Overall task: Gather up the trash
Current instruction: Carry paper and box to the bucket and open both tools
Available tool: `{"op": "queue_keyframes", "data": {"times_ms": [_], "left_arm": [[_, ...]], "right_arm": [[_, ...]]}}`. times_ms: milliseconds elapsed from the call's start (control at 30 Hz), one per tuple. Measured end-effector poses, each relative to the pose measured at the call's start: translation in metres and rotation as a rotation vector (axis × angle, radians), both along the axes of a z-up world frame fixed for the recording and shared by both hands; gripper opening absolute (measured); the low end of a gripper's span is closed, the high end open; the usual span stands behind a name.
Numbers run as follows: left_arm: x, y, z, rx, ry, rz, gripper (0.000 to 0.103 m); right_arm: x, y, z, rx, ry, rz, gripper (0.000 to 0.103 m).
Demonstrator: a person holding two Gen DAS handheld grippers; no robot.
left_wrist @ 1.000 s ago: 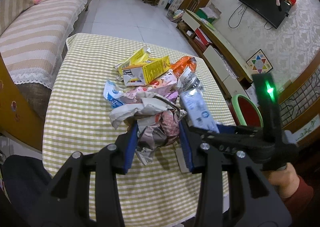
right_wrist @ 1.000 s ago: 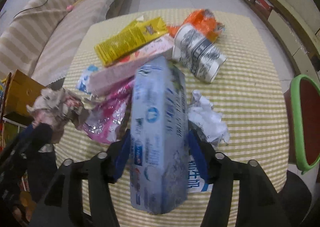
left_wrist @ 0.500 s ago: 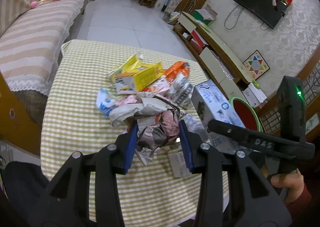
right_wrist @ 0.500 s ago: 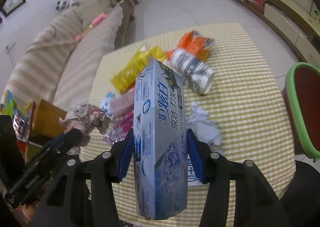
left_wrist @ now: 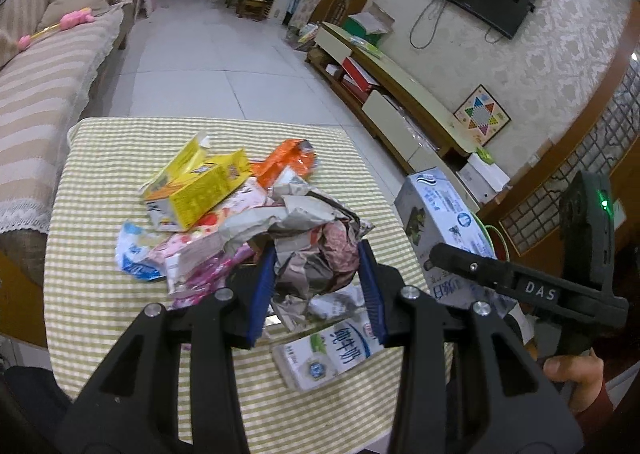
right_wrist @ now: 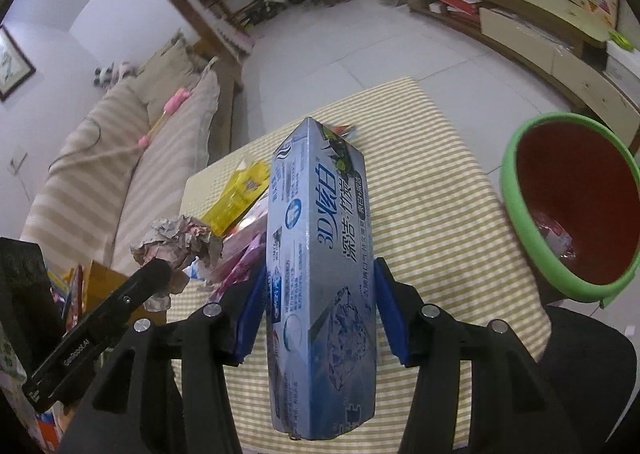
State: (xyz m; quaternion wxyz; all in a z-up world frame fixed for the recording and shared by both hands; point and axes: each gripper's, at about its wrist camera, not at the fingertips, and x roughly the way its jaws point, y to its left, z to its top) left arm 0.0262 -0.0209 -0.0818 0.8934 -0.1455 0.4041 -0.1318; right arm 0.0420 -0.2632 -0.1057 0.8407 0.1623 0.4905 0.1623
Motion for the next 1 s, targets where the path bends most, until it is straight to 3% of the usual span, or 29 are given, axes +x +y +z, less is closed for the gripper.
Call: {"op": "queue_keyframes", "data": {"times_ms": [633, 1000], "left_arm": [[0.042, -0.092, 0.007, 0.034, -0.004, -0.155, 0.039], [0.080, -0.189, -0.012, -0.006, 0.046, -0.337, 0.039]], "right_arm": [[0.001, -0.112, -0.006, 0.062, -0.012, -0.220, 0.050], [0.003, -0.210, -0.008, 0.035, -0.032, -0.419, 0.051]]}}
